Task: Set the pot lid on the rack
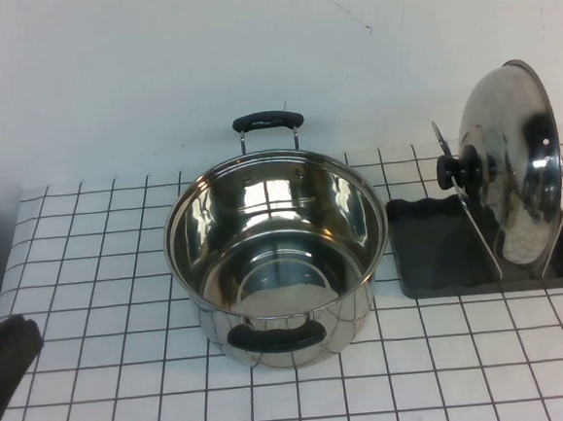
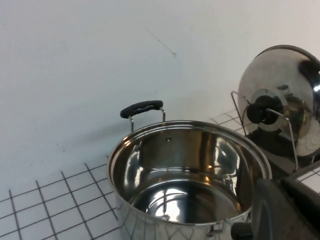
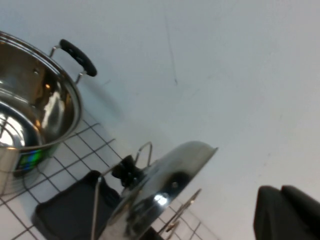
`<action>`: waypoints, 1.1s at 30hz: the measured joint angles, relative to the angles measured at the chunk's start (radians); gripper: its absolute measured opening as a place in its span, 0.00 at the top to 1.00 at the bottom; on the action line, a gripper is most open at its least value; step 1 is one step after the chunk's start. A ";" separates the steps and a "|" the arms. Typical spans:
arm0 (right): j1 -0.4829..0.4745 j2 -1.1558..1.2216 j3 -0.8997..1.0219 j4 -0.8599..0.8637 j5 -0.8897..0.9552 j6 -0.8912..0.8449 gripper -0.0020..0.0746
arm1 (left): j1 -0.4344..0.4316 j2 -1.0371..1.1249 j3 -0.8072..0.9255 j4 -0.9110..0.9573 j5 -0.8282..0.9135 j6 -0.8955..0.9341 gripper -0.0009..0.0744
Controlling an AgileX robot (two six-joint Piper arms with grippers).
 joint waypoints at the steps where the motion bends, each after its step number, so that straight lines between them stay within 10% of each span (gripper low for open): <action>1: 0.000 -0.023 0.050 0.055 -0.005 -0.052 0.97 | 0.000 0.000 0.018 -0.005 -0.032 0.000 0.99; 10: 0.000 -0.180 0.327 0.297 -0.108 -0.211 0.97 | 0.000 0.000 0.083 -0.007 -0.125 0.000 0.99; 33: 0.000 -0.190 0.343 0.340 -0.073 -0.215 0.97 | 0.000 0.000 0.085 -0.007 -0.125 0.001 0.99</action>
